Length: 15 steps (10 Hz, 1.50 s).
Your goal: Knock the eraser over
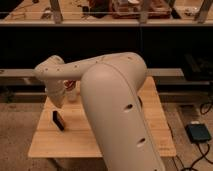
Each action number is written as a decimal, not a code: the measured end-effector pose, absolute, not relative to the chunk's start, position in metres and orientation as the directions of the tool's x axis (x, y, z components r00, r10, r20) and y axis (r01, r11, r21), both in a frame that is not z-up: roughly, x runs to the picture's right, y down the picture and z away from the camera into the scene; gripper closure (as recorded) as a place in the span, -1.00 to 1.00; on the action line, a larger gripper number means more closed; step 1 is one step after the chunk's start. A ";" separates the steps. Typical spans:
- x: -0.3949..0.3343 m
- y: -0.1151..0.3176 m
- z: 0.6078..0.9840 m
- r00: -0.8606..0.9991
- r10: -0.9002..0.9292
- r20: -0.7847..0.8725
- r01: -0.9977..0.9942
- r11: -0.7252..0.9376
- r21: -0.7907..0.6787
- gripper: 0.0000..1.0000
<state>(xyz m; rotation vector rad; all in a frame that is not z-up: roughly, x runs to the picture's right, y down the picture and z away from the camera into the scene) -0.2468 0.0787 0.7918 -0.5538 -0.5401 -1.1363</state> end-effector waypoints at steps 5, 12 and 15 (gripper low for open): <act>-0.233 0.099 0.797 0.356 -0.662 0.660 0.928 0.332 -0.168 0.84; -0.209 0.142 0.829 0.398 -0.629 0.667 0.915 0.327 -0.237 0.38; -0.229 0.136 0.820 0.360 -0.637 0.681 0.928 0.316 -0.195 0.52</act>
